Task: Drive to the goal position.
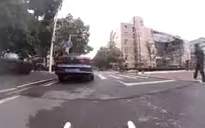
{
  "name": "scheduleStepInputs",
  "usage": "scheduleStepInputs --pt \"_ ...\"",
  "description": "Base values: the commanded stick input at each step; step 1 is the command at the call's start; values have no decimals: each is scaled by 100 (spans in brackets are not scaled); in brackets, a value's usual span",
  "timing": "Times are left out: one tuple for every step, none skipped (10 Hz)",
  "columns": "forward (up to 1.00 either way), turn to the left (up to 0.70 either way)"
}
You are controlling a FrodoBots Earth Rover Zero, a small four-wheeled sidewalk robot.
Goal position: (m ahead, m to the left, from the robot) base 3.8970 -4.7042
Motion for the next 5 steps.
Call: scheduleStepInputs --pt "45 0" --pt "45 0" --pt "45 0" --pt "45 0" --pt "45 0"
